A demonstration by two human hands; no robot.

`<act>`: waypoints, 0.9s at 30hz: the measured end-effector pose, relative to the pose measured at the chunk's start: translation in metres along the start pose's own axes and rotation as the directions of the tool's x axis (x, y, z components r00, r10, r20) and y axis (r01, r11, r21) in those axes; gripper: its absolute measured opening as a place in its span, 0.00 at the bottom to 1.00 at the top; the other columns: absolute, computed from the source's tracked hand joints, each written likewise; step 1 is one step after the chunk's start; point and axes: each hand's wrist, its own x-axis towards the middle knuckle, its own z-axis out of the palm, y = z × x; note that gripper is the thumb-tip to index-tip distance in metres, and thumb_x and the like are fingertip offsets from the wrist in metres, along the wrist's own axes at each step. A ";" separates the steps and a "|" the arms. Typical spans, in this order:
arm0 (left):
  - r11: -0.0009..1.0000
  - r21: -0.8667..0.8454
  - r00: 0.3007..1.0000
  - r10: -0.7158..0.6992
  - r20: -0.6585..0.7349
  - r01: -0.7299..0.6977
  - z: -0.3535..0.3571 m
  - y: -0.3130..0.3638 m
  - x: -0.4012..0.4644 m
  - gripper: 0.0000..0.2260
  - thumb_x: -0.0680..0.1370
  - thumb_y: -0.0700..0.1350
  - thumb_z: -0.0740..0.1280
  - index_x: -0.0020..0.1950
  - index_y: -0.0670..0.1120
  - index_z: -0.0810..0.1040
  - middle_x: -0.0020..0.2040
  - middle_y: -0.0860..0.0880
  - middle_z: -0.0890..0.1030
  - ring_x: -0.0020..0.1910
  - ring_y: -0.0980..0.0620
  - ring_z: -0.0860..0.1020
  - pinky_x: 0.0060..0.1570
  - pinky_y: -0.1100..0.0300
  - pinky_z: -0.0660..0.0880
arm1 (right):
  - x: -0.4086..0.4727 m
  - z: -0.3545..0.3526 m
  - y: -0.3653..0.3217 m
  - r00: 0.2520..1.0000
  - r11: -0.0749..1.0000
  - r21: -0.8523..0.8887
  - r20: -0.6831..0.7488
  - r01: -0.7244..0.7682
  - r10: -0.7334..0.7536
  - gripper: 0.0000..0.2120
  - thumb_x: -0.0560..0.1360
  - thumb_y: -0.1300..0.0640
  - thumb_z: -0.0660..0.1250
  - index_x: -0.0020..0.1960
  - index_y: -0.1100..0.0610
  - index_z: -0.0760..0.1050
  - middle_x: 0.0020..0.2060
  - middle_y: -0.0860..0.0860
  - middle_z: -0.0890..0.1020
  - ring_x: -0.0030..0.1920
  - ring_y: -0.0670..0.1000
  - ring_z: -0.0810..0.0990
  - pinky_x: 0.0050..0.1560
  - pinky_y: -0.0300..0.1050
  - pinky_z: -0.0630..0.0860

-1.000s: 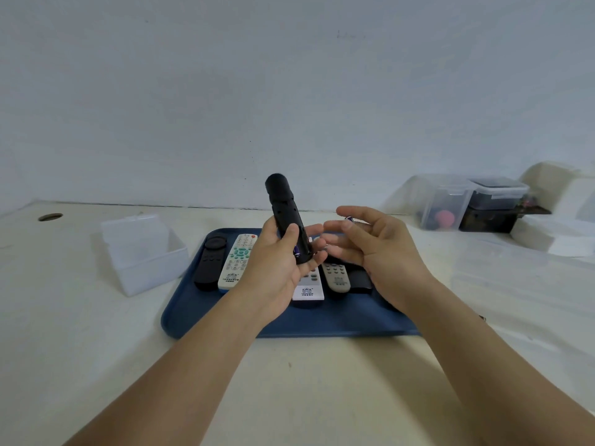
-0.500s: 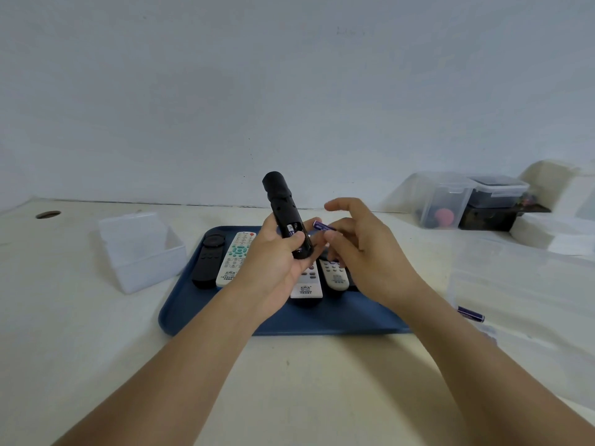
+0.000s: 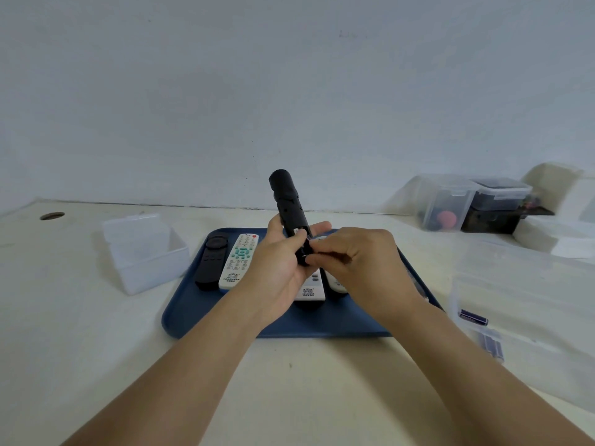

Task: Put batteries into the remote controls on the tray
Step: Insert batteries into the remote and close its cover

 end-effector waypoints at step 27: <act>1.000 0.017 1.000 -0.005 0.020 0.005 -0.010 0.001 0.009 0.25 0.81 0.25 0.55 0.75 0.44 0.65 0.62 0.35 0.80 0.57 0.38 0.83 0.59 0.49 0.80 | 0.001 -0.015 0.050 0.817 0.827 -0.240 0.169 -0.509 0.552 0.19 0.77 0.53 0.68 0.67 0.53 0.76 0.62 0.49 0.80 0.63 0.51 0.77 0.61 0.42 0.70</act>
